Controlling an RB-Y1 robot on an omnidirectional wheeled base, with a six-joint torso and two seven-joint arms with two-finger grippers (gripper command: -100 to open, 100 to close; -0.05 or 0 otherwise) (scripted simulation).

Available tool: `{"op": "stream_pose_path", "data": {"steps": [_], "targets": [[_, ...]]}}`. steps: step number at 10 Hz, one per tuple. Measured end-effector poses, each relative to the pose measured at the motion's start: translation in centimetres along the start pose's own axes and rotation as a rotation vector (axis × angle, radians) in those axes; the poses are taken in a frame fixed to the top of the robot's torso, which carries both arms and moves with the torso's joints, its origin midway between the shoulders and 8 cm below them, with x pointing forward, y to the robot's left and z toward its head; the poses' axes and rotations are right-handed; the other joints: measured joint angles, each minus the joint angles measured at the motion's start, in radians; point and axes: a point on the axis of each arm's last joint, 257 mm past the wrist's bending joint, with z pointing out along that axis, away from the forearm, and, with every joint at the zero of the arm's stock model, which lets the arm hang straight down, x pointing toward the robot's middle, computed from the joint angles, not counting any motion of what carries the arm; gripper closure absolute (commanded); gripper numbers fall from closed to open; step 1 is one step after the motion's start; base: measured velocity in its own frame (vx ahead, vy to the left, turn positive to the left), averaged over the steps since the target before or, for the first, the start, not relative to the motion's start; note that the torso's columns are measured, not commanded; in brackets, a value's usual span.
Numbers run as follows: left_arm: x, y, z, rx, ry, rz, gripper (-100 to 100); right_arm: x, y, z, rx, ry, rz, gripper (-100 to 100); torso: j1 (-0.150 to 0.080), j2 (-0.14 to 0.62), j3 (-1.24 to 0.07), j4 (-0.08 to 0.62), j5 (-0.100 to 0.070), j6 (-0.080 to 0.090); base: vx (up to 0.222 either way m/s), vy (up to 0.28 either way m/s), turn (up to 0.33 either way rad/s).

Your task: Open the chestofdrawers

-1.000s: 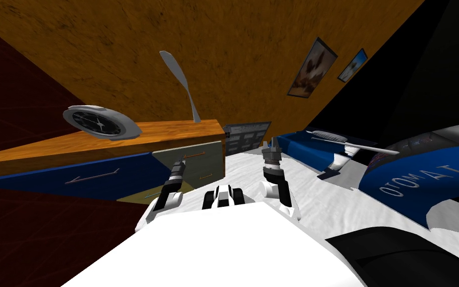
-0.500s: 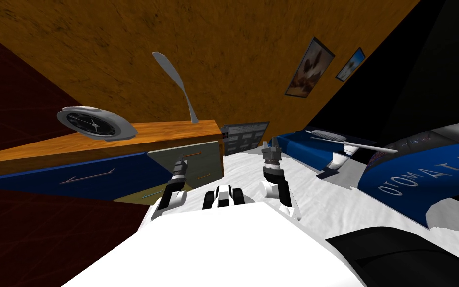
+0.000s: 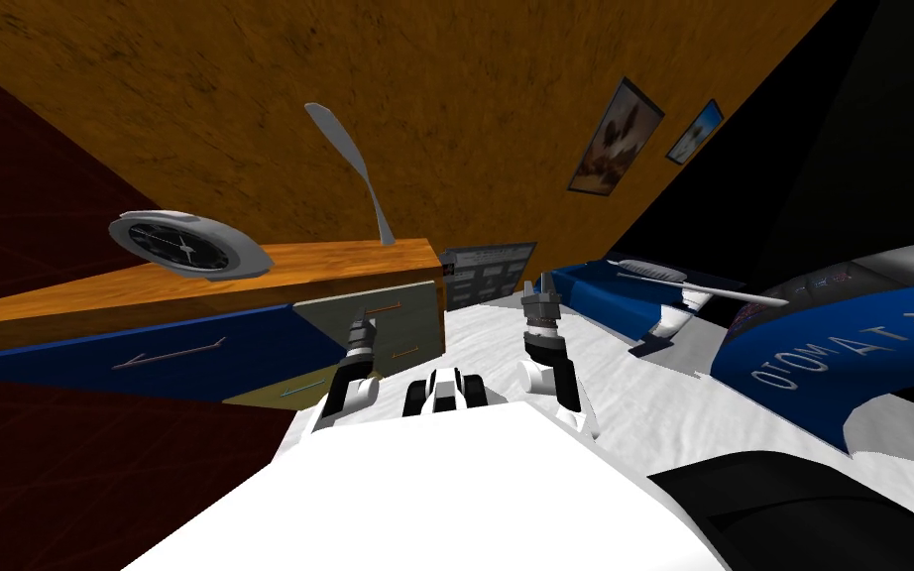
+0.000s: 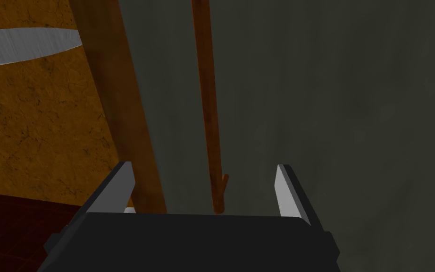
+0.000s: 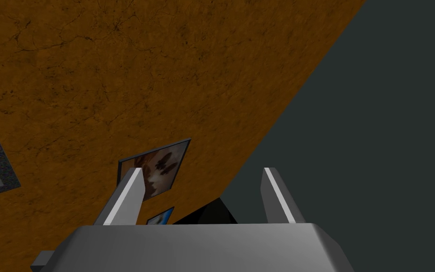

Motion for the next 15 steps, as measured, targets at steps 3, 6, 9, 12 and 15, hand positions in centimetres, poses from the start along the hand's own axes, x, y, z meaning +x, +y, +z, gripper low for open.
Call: {"op": "stream_pose_path", "data": {"steps": [3,6,9,12,15], "targets": [[-0.1,0.1,0.1,-0.003,0.0,0.0,100,0.0,0.0,0.0,0.0,0.0,0.0,0,-0.002,0.008,0.005,0.002,0.0,0.0,-0.013,-0.003,0.016],[-0.1,-0.5,-0.1,0.003,0.001,-0.003,100,0.0,0.0,0.0,0.0,0.0,0.0,0,-0.004,0.011,0.006,0.003,-0.001,0.0,-0.165,-0.052,0.003],[-0.1,-0.1,-0.7,-0.017,0.003,-0.003,100,0.0,0.0,0.0,0.0,0.0,0.0,0,-0.003,0.001,0.0,0.004,-0.004,0.0,-0.139,-0.047,0.004],[-0.1,-0.5,-1.0,-0.014,0.005,-0.003,100,0.0,0.0,0.0,0.0,0.0,0.0,0,-0.003,0.008,0.004,0.003,-0.002,0.0,-0.193,-0.047,0.003],[-0.2,-0.6,-1.3,-0.022,0.005,-0.003,-100,0.0,0.0,0.0,0.0,0.0,0.0,0,-0.001,-0.001,-0.001,0.001,-0.001,0.0,-0.027,-0.009,-0.015]]}}
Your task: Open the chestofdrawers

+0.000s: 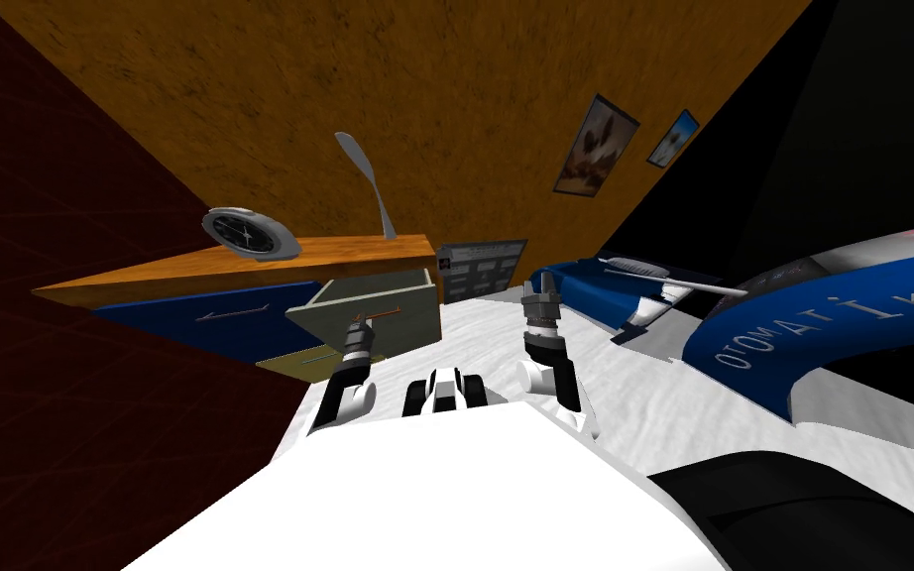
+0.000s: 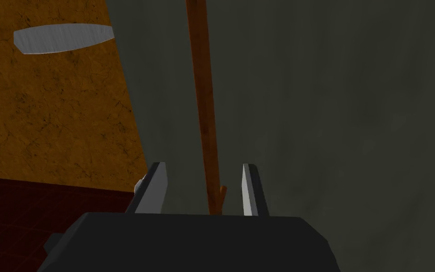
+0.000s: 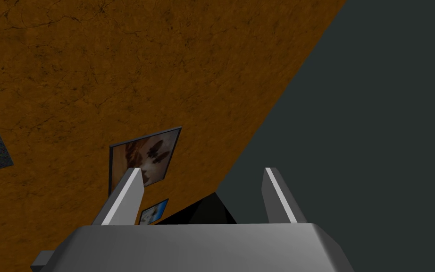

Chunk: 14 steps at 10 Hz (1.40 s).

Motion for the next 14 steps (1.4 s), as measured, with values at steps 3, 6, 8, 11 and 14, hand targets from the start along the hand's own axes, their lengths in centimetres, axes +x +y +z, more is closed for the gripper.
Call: {"op": "stream_pose_path", "data": {"steps": [3,6,8,11,14], "targets": [[-0.5,-1.4,-0.3,-0.002,-0.007,0.0,-100,0.0,0.0,0.0,0.0,0.0,0.0,0,0.001,0.002,0.001,0.0,0.001,0.0,0.03,0.003,-0.023],[-1.1,-3.3,-0.7,0.0,-0.014,0.0,-100,0.0,0.0,0.0,0.0,0.0,0.0,0,0.0,0.005,0.003,0.0,0.001,0.0,0.021,0.007,-0.023],[-1.4,-4.2,-1.1,-0.001,-0.018,-0.001,-100,0.0,0.0,0.0,0.0,0.0,0.0,0,0.0,0.004,0.003,0.0,0.001,0.0,0.016,0.003,-0.025],[-1.4,-4.6,-1.5,-0.012,-0.02,-0.001,0,0.0,0.0,0.0,0.0,0.0,0.0,0,0.0,0.004,0.003,0.001,0.001,0.001,0.003,0.001,-0.001],[-1.4,-4.4,-1.5,-0.015,-0.02,-0.001,0,0.0,0.0,0.0,0.0,0.0,0.0,0,0.0,0.003,0.002,0.0,0.001,0.001,0.0,0.0,0.0]]}}
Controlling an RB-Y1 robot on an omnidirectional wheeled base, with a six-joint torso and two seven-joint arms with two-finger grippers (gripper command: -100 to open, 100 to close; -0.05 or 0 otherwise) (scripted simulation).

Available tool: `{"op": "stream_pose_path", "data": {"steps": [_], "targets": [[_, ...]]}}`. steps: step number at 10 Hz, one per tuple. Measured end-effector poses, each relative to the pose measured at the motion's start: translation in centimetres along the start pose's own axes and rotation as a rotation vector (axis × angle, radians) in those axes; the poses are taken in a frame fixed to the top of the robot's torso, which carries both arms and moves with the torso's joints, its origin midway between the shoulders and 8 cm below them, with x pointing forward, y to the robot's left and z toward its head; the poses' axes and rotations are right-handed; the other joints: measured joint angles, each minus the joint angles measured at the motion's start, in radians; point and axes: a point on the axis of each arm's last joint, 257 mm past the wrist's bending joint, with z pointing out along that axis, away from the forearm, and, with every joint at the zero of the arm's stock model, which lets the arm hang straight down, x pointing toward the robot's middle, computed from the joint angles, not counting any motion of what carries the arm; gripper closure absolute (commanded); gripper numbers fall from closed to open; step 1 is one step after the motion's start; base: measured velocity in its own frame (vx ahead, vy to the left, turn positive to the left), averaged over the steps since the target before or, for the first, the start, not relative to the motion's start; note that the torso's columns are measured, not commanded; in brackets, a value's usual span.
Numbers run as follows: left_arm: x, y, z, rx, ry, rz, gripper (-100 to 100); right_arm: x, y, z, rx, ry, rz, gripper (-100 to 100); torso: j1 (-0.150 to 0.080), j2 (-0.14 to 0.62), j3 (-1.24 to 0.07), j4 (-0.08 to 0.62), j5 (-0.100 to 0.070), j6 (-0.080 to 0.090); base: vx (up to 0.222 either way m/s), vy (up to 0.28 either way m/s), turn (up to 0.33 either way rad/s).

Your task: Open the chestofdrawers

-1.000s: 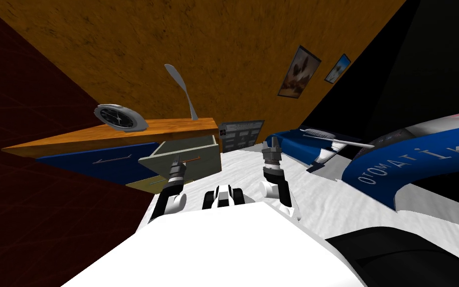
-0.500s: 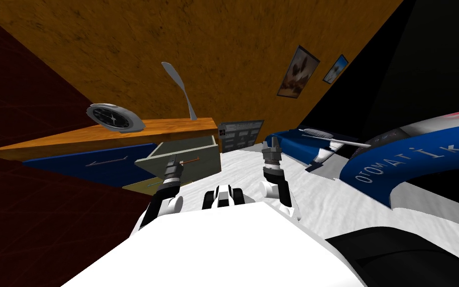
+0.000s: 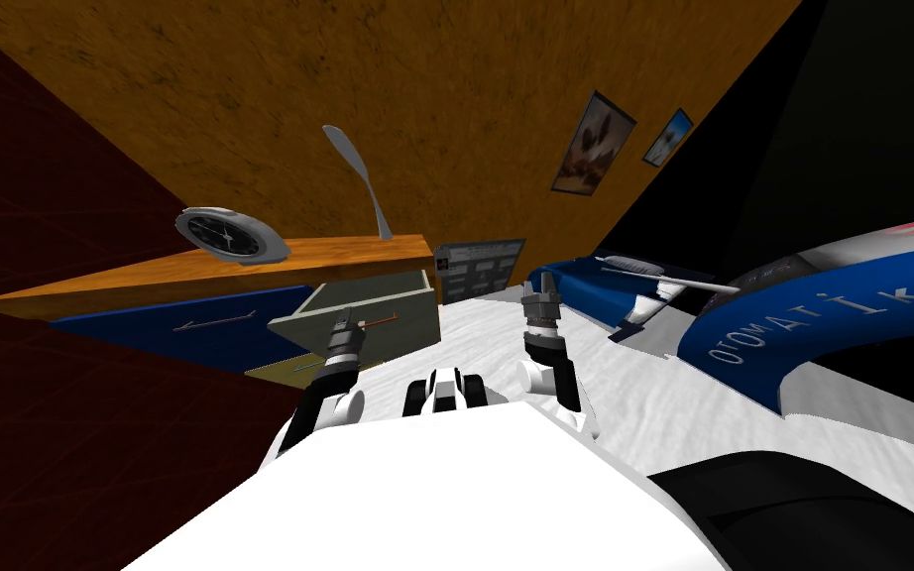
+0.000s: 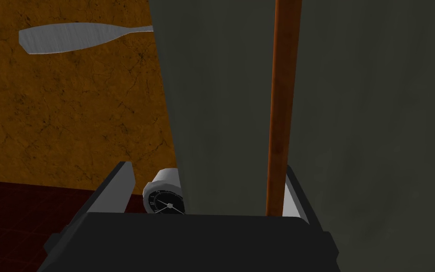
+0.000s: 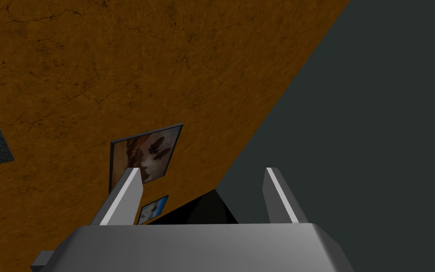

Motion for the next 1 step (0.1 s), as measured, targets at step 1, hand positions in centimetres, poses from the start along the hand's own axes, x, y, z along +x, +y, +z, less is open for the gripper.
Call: {"op": "stream_pose_path", "data": {"steps": [1], "targets": [[0.0,0.01,0.0,0.0,0.0,0.0,0,0.0,0.0,0.0,0.0,0.0,0.0,0,0.0,0.0,0.0,0.0,0.0,0.0,0.0,0.0,0.0]]}}
